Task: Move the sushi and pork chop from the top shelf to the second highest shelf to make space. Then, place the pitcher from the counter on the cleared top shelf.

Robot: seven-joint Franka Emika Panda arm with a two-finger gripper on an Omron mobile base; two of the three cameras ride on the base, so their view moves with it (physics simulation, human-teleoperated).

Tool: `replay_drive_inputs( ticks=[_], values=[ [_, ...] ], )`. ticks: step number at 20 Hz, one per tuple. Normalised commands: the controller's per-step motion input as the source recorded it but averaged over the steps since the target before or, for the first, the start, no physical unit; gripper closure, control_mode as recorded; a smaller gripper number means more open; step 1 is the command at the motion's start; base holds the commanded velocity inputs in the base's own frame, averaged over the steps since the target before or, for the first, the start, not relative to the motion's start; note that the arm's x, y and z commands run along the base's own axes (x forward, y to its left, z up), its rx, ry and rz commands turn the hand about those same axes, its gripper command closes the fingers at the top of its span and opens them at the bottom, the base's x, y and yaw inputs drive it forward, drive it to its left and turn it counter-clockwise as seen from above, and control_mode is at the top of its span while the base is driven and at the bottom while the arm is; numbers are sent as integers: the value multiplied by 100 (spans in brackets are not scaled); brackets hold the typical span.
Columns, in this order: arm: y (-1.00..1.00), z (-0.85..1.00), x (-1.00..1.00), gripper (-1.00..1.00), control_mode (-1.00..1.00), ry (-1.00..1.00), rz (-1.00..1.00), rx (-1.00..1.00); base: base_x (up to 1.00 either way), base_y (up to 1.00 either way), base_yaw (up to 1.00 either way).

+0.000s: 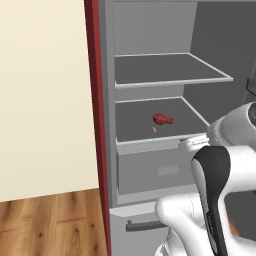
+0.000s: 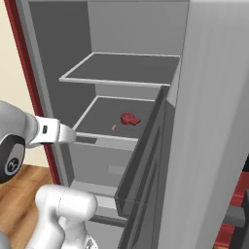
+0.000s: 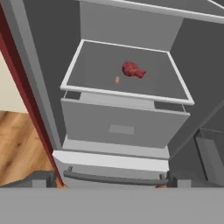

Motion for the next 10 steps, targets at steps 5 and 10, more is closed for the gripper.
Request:
replay_drive_inputs(
  ticks=[5, 10],
  values=[
    [13, 15, 0, -100, -100, -1, 0, 0, 0, 0, 0],
    [0, 0, 0, -100, -100, 0, 2, 0, 0, 0, 0]
  ],
)
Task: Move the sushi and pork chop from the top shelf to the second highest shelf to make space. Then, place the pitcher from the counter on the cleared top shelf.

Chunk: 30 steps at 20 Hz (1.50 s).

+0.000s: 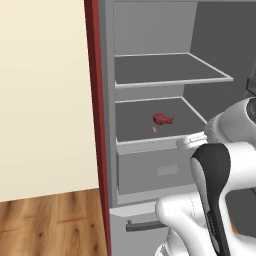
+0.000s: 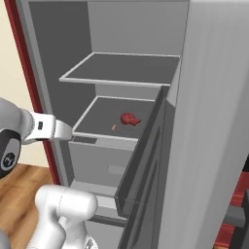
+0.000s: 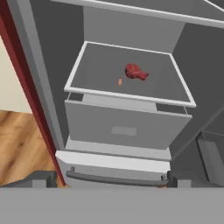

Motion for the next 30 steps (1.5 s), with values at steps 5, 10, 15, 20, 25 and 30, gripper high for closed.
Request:
replay_drive_inputs(
  ticks=[5, 10, 15, 20, 25, 30],
  values=[
    [0, 0, 0, -100, 100, 0, 0, 0, 0, 0, 0],
    [0, 0, 0, -100, 100, 0, 0, 0, -10, 7, -24],
    [0, 0, 0, -100, 100, 0, 0, 0, -15, 37, -41],
    [0, 0, 0, -100, 100, 0, 0, 0, -39, 43, -45],
    [0, 0, 0, -100, 100, 0, 0, 0, -87, 41, -41],
    [0, 0, 0, -100, 100, 0, 0, 0, -100, 35, -41]
  ],
)
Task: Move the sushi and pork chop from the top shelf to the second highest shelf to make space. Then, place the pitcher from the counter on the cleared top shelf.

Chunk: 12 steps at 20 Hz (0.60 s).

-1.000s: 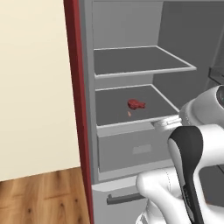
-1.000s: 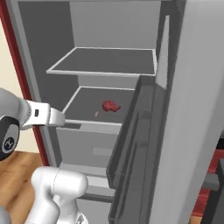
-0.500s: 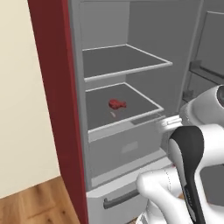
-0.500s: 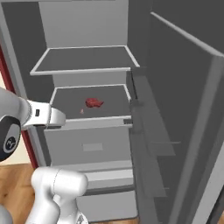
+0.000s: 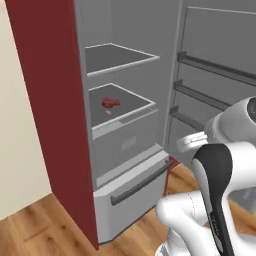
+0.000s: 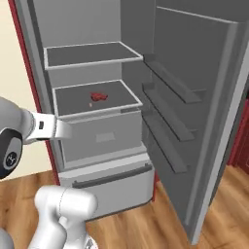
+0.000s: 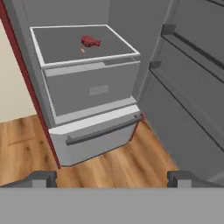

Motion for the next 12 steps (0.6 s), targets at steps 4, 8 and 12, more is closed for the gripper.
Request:
replay_drive_inputs(
  ticks=[4, 8, 12],
  values=[
    [0, 0, 0, -100, 100, 0, 0, 0, -100, 9, -48],
    [0, 0, 0, -100, 100, 0, 0, 0, -96, 0, -54],
    [0, 0, 0, -100, 100, 0, 0, 0, -46, 0, -63]
  ],
)
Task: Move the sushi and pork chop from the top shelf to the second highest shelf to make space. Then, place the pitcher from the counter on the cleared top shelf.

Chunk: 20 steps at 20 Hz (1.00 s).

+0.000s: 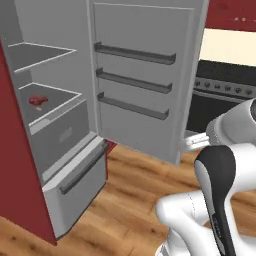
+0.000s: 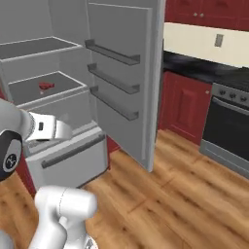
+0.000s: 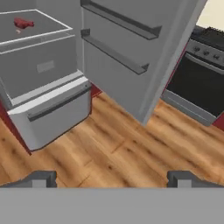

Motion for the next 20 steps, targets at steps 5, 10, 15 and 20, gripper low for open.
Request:
replay_drive_inputs(
  ticks=[5, 10, 15, 20],
  values=[
    [0, 0, 0, -100, 100, 0, 0, 0, -4, -23, -66],
    [0, 0, 0, -100, 100, 0, 0, 0, 18, -40, -64],
    [0, 0, 0, -100, 100, 0, 0, 0, 41, -42, -55],
    [0, 0, 0, -100, 100, 0, 0, 0, 77, -26, -32]
  ],
)
